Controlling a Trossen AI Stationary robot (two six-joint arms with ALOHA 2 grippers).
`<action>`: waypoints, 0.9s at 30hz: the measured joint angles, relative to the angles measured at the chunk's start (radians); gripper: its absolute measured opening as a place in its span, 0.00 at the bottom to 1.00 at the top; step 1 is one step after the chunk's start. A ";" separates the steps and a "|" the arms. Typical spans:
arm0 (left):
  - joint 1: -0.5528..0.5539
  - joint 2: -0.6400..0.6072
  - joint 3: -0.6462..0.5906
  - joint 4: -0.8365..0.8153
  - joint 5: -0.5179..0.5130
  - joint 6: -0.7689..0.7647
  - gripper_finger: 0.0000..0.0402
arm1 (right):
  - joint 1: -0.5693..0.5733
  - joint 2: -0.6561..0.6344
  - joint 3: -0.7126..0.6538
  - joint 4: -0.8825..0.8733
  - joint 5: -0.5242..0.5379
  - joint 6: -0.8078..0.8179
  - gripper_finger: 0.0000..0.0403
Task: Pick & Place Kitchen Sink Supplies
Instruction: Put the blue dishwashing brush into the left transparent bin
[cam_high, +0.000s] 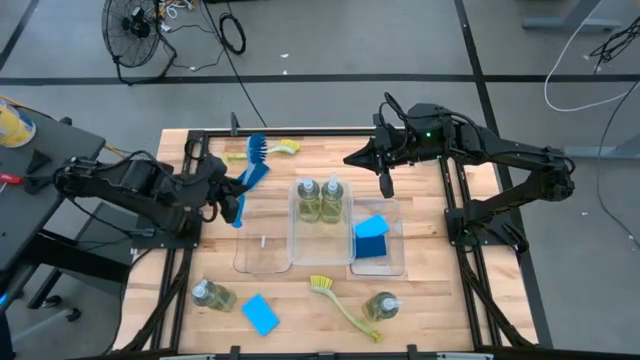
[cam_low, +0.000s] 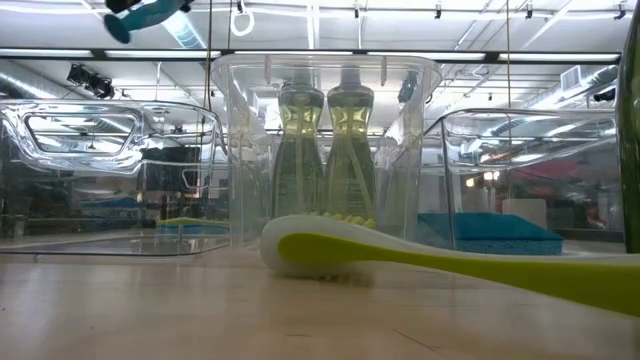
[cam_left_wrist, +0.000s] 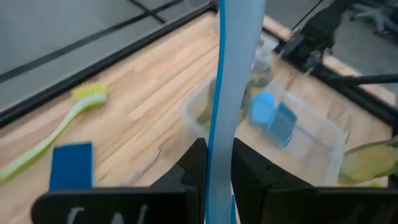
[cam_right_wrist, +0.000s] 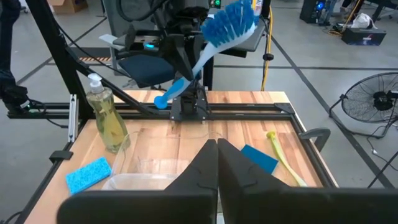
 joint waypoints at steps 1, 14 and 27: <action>-0.008 0.000 0.000 -0.016 -0.004 -0.022 0.13 | 0.000 0.000 0.000 0.000 0.000 0.000 0.00; -0.060 0.000 0.000 -0.064 0.003 -0.076 0.13 | 0.000 0.000 0.000 0.001 -0.002 -0.001 0.00; -0.059 -0.114 0.000 -0.209 0.009 -0.078 0.13 | 0.000 0.000 0.000 0.001 -0.009 0.008 0.00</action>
